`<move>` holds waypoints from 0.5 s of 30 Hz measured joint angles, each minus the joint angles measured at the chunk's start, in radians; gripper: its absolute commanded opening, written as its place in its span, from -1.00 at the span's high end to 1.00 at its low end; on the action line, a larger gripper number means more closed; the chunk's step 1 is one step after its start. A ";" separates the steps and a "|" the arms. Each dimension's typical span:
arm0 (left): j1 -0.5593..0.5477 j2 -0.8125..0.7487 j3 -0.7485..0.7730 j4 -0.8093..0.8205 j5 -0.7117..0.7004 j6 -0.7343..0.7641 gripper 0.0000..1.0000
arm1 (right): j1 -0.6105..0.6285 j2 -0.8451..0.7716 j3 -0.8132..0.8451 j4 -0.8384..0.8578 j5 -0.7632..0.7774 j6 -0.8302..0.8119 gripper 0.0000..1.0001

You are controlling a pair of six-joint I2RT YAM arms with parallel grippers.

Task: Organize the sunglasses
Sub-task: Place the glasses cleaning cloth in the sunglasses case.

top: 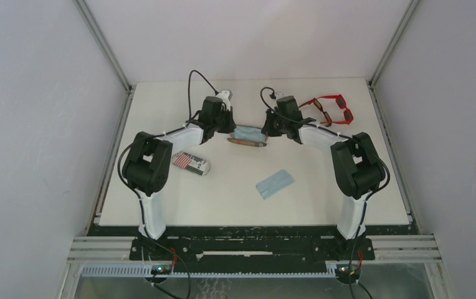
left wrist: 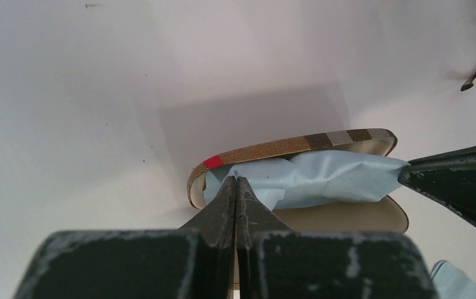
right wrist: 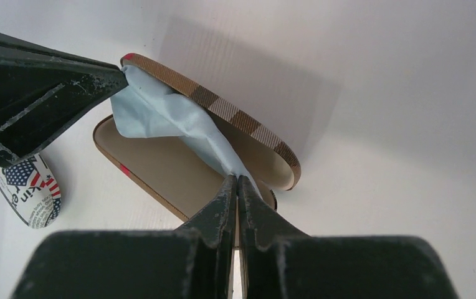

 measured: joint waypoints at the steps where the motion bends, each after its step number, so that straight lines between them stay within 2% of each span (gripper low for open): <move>1: 0.000 0.003 0.000 0.000 0.000 0.000 1.00 | -0.001 0.003 0.002 -0.001 0.000 0.000 1.00; 15: 0.000 0.023 0.031 0.003 0.000 0.000 1.00 | -0.003 0.032 0.024 -0.006 0.005 -0.001 1.00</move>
